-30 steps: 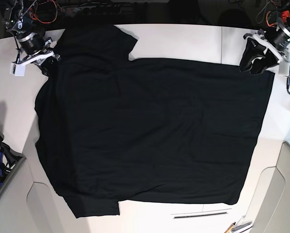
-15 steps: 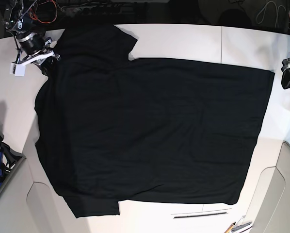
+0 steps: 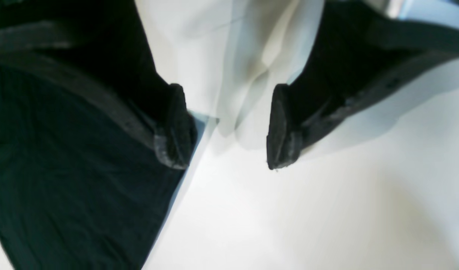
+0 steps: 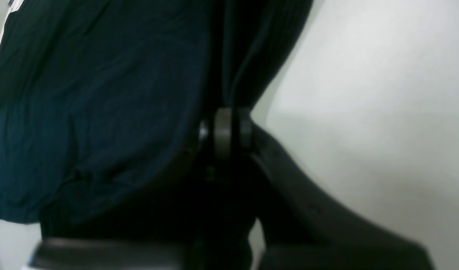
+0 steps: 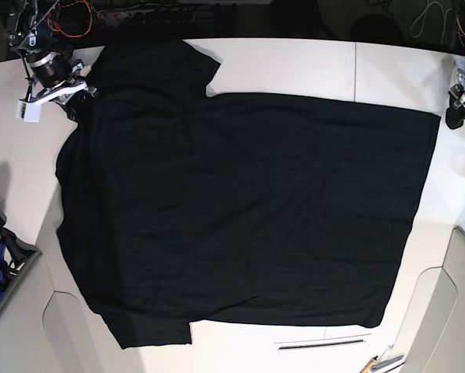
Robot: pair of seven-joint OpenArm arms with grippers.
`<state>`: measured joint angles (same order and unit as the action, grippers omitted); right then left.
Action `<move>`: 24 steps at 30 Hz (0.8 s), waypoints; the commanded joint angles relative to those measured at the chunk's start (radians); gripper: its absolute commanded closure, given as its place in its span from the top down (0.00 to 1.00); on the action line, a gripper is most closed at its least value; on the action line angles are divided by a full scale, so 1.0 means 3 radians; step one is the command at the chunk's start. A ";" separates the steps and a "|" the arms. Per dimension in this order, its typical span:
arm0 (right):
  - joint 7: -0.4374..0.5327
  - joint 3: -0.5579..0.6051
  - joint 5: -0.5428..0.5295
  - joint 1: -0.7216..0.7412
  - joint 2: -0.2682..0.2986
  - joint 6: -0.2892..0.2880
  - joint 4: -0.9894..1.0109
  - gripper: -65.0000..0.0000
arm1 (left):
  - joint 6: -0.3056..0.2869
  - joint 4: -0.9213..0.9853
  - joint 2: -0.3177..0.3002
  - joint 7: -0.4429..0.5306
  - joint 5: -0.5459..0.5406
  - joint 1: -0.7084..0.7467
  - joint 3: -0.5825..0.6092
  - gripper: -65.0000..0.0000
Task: Fold the T-shirt properly
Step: 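Grasp the shirt's shoulder edges with both grippers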
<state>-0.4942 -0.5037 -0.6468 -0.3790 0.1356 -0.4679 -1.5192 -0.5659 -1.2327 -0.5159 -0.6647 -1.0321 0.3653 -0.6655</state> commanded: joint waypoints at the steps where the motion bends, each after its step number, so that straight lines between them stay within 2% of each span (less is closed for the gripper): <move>1: 0.0052 -0.0015 -0.0028 0.0006 0.0036 -0.0037 -0.0046 0.00 | -0.0027 -0.0025 -0.0031 -0.0019 -0.0048 -0.0001 -0.0020 0.56; 7: 0.0052 -0.0015 -0.0027 0.0006 0.0036 -0.0037 -0.0046 0.00 | -0.0113 -0.0025 0.0081 -0.0245 -0.0270 0.0000 -0.0020 0.56; 11: 0.0052 -0.0015 -0.0027 0.0006 0.0036 -0.0037 -0.0046 0.00 | -0.0174 -0.0025 0.0122 -0.0272 -0.0289 0.0001 0.0000 0.56; 19: 0.0052 -0.0015 -0.0027 0.0006 0.0037 -0.0037 -0.0046 0.00 | -0.0173 -0.0025 0.0122 -0.0267 -0.0286 -0.0003 0.0315 0.56; 24: 0.0052 -0.0015 -0.0027 0.0006 0.0037 -0.0037 -0.0046 0.00 | -0.0173 -0.0025 0.0118 -0.0267 -0.0285 -0.0008 0.0328 0.53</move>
<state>-0.4942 -0.5037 -0.6468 -0.3790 0.1356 -0.4679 -1.5192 -0.6334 -1.2366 -0.4660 -0.7101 -1.1454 0.3569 -0.5682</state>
